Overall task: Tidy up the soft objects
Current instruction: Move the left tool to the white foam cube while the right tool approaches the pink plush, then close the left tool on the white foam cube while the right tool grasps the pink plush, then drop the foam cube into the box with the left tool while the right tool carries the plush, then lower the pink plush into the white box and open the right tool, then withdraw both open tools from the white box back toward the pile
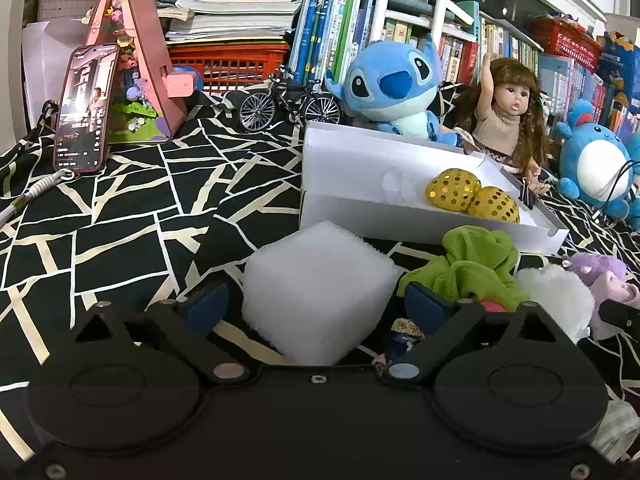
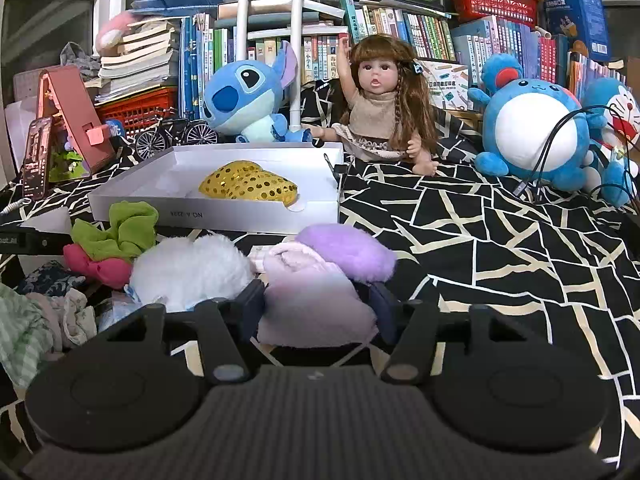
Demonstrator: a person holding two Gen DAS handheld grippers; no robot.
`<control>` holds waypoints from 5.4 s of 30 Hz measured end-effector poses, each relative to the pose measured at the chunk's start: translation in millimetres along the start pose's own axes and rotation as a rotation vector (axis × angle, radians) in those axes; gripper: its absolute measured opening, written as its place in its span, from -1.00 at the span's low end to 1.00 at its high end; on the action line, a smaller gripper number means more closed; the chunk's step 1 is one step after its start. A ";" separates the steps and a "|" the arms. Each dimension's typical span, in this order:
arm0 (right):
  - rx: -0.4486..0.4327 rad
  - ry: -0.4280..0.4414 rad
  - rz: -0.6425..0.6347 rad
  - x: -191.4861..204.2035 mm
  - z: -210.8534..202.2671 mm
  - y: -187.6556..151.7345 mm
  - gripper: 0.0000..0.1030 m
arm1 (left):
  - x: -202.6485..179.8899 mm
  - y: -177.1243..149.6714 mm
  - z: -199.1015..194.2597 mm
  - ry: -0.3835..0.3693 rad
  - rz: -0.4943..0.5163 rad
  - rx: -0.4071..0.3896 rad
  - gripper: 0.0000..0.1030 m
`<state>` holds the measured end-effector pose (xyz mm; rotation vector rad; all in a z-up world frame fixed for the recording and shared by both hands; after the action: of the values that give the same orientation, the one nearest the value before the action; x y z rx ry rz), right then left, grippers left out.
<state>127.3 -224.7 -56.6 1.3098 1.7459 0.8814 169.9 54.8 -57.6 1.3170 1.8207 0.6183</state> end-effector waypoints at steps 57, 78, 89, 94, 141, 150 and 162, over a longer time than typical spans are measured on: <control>-0.008 0.008 -0.010 4.3 -30.7 13.9 -0.43 | -23.0 37.3 -22.5 -0.043 0.047 -0.050 0.44; -0.083 0.105 0.234 -39.3 53.0 111.9 -0.41 | -52.8 107.6 32.3 -0.077 0.002 -0.009 0.44; -0.016 0.084 0.230 -33.6 121.5 129.9 -0.41 | -71.4 102.3 85.4 -0.022 0.043 0.053 0.44; 0.022 0.045 0.183 -25.8 148.8 128.2 -0.40 | -73.5 91.5 102.7 -0.007 0.042 0.090 0.44; 0.067 0.107 0.177 -7.3 168.9 119.0 0.35 | -89.6 71.3 120.2 -0.019 0.086 0.146 0.74; 0.026 0.116 0.105 -4.5 141.9 124.9 0.57 | -90.2 74.6 99.7 -0.038 0.086 0.133 0.79; -0.040 0.150 0.017 16.4 102.4 128.1 0.70 | -97.3 72.2 63.1 -0.079 0.122 0.097 0.83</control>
<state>270.7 -170.8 4.0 1.2620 1.8241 1.0430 276.1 -15.5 -8.3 1.5048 1.7345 0.5400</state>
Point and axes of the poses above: each gripper's, at about its wrist camera, not at the fingertips, and z roughly the way its jaws point, x to its left, y to its top, the point moved 10 cm from there along z, roughly the way its jaws point, and after that the axes turned 13 degrees about -z, right-handed, at the moved point
